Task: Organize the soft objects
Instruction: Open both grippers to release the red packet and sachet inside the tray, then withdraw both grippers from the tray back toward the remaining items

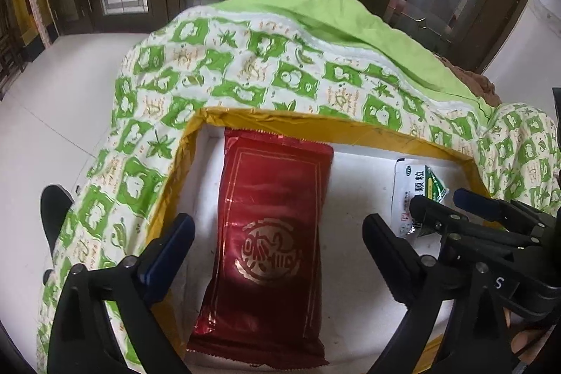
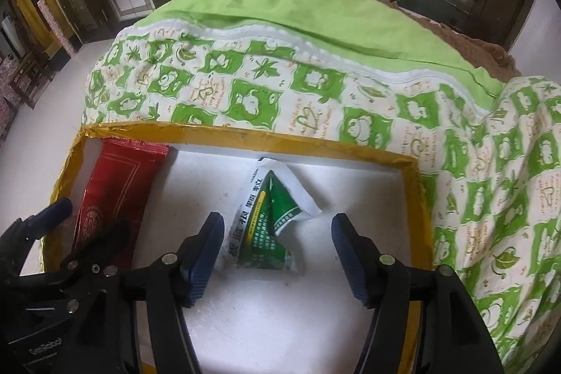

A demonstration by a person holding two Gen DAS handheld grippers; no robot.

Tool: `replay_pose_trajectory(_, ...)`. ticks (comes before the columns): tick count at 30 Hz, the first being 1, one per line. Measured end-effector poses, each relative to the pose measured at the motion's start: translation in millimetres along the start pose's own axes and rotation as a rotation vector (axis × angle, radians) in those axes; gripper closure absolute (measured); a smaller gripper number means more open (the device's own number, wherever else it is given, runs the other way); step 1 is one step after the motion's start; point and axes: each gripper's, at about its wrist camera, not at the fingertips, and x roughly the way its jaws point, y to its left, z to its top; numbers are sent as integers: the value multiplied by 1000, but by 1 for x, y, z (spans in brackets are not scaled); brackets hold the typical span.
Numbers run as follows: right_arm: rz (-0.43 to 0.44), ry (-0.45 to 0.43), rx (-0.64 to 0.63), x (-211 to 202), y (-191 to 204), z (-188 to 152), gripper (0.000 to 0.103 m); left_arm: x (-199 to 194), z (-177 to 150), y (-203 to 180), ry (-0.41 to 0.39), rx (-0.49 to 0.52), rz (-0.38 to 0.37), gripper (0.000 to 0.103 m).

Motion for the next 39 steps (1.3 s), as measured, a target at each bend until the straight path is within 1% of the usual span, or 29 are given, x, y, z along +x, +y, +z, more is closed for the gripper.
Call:
replay_pose_trajectory(5, -12, -20, 7, -11, -3, -6, 23, -13, 2, -2, -18, 10, -5, 1)
replay_pose_trajectory(7, -13, -23, 10, -15, -5, -8, 16, -18, 2, -3, -25, 11, -10, 0)
replay_pose_trajectory(8, -13, -27, 15, -18, -6, -11, 16, -22, 1, -4, -31, 13, -13, 0)
replay_pose_trajectory(12, -19, -42, 12, -27, -5, -15, 16, -32, 1, -8, -38, 22, -31, 0)
replay_pose_trajectory(16, -33, -61, 5, -37, -6, -19, 14, -42, -3, -13, -48, 41, -18, 0)
replay_pose_trajectory(22, -12, -65, 26, -52, -9, -30, 13, -65, -14, -16, -76, 89, 8, 0)
replay_pose_trajectory(28, 7, -57, 17, -66, -6, -45, 13, -89, -30, -9, -101, 120, 29, 0)
replay_pose_trajectory(30, 14, -60, 14, -74, -6, -53, 13, -99, -36, -4, -112, 116, 31, 0)
replay_pose_trajectory(35, 40, -58, 20, -90, -10, -73, 13, -120, -51, 12, -107, 71, -19, 0)
replay_pose_trajectory(39, 66, -50, 25, -99, -12, -90, 13, -137, -69, 24, -118, 43, -28, 0)
